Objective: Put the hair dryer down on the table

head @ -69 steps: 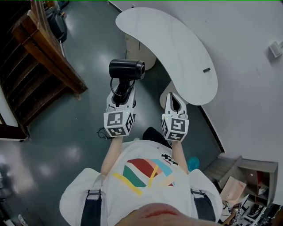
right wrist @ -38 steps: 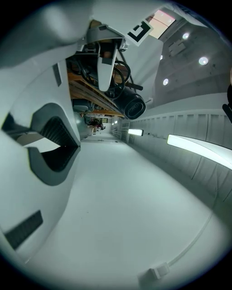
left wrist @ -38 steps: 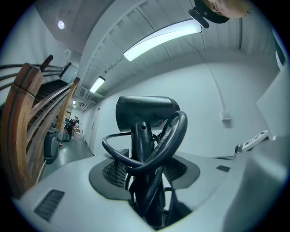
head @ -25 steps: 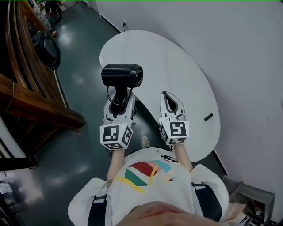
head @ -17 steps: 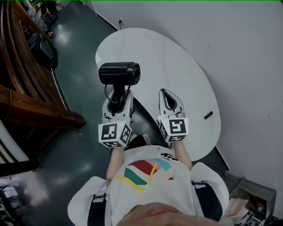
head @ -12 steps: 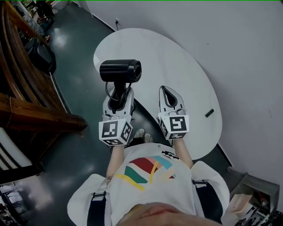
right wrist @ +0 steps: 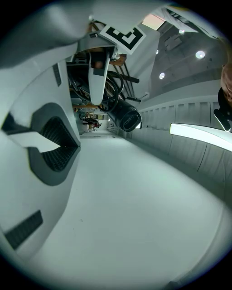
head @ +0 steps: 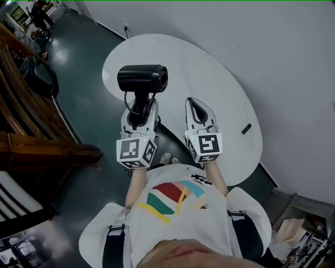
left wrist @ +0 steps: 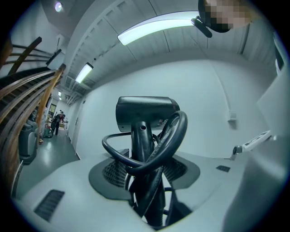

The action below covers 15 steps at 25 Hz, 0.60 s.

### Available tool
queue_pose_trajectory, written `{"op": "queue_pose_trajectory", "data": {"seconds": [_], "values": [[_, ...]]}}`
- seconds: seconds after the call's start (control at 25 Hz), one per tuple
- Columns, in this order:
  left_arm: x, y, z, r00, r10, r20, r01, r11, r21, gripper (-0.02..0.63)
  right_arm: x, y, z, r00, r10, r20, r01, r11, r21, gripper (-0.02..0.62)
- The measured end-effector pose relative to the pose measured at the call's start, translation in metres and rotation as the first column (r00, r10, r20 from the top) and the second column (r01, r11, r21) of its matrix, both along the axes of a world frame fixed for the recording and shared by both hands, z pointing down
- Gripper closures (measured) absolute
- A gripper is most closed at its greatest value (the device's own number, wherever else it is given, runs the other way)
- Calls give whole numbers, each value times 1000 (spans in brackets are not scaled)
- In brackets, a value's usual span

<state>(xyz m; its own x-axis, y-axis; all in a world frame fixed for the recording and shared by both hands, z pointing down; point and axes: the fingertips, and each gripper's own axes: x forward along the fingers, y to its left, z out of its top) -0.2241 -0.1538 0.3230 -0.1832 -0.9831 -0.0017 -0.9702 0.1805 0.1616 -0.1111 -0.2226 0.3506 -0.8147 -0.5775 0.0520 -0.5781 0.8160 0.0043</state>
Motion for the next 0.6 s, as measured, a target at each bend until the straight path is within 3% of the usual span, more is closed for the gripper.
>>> {"op": "queue_pose_trajectory", "data": {"seconds": [0.6], "values": [[-9, -43, -6, 998, 49, 28, -49, 998, -30, 382, -3, -38, -3, 998, 61, 6, -61, 998, -18, 586]]}}
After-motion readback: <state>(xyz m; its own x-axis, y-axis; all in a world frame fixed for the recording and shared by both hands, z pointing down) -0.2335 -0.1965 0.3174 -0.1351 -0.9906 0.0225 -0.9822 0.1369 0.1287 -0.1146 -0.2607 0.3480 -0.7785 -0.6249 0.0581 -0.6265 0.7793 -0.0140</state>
